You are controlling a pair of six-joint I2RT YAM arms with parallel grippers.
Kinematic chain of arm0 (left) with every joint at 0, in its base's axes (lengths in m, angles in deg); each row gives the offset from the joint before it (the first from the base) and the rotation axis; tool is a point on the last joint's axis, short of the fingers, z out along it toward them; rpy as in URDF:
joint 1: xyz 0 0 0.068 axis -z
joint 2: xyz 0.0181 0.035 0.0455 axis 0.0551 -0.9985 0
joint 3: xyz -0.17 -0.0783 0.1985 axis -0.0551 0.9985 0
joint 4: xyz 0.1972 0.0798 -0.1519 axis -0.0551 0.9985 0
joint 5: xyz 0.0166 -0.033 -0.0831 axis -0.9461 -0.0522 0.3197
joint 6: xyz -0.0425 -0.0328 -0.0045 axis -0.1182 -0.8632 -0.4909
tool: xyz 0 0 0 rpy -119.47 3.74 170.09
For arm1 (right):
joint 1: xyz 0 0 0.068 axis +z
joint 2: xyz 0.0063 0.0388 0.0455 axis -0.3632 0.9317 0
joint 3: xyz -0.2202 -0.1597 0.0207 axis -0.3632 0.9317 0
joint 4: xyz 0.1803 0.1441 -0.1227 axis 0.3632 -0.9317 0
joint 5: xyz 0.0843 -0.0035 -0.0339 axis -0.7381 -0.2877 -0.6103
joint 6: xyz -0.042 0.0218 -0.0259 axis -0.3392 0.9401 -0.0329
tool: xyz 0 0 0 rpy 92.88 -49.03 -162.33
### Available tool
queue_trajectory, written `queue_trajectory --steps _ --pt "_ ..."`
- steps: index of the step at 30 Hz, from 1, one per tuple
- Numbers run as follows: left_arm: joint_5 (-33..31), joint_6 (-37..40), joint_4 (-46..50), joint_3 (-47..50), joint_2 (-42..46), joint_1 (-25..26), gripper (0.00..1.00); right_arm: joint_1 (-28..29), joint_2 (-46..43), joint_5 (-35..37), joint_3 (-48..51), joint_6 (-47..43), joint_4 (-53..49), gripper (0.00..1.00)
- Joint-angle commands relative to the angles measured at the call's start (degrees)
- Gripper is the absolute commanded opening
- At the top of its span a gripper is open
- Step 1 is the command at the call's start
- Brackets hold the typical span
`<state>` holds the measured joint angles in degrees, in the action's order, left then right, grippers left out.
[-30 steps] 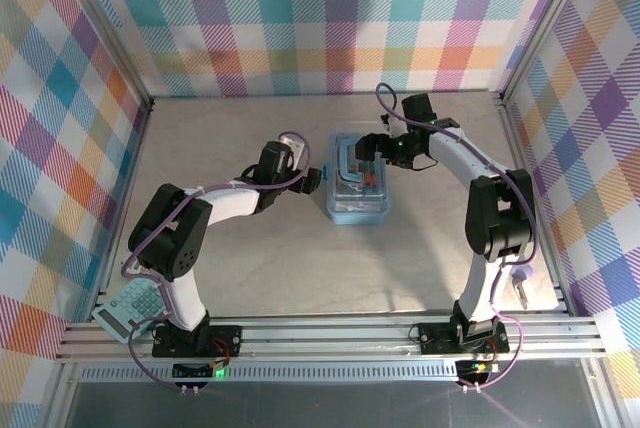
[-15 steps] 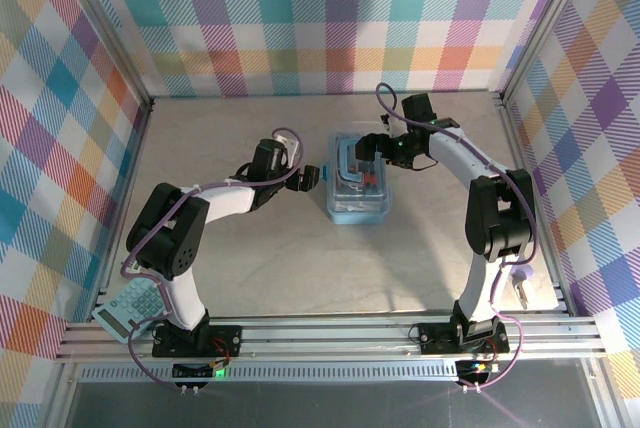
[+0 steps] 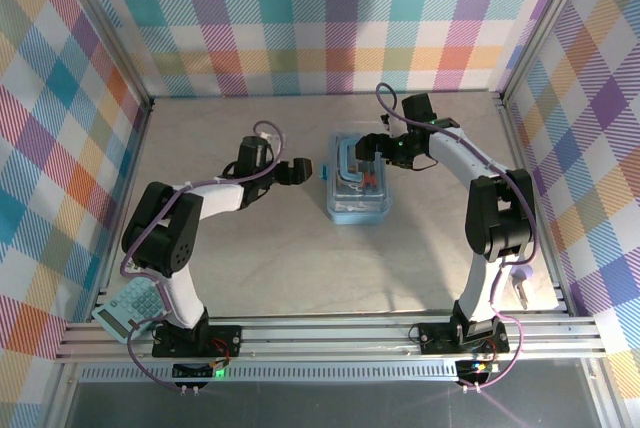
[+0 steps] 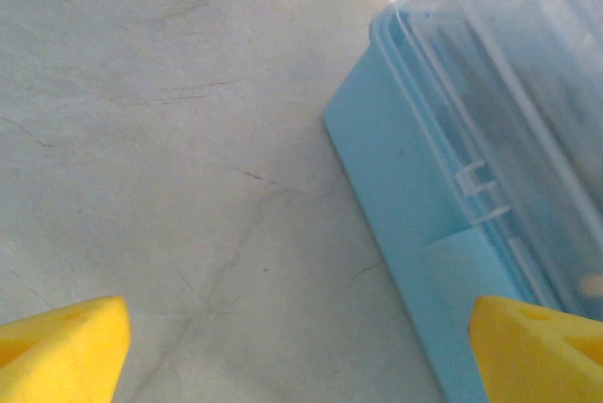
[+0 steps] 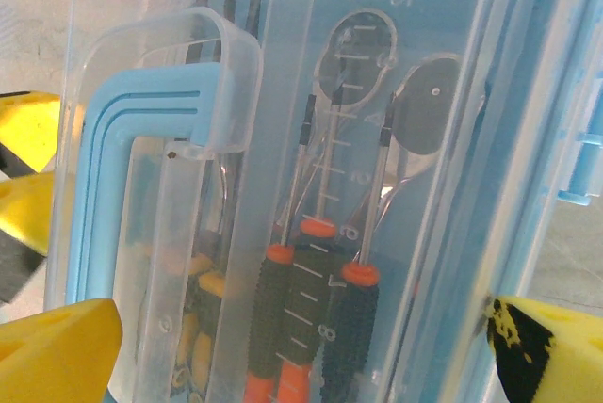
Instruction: Pack the tool kit
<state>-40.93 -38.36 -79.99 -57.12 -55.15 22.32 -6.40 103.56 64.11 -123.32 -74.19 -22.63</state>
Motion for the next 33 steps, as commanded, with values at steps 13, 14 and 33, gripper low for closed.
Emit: queue_trajectory --steps 13,14,33 --pt "13.13 -6.71 2.3 -5.85 -4.74 1.89 0.72 -0.36 0.21 -2.59 0.78 -1.14 0.23 0.99" --pt "13.22 -6.61 2.5 -6.08 -5.05 2.09 0.71 -0.31 0.21 -2.6 0.68 -1.09 0.21 0.99" --pt "9.82 -3.64 13.24 -13.56 -9.78 4.05 0.52 -0.32 0.74 -2.65 0.47 -1.0 0.22 0.99"
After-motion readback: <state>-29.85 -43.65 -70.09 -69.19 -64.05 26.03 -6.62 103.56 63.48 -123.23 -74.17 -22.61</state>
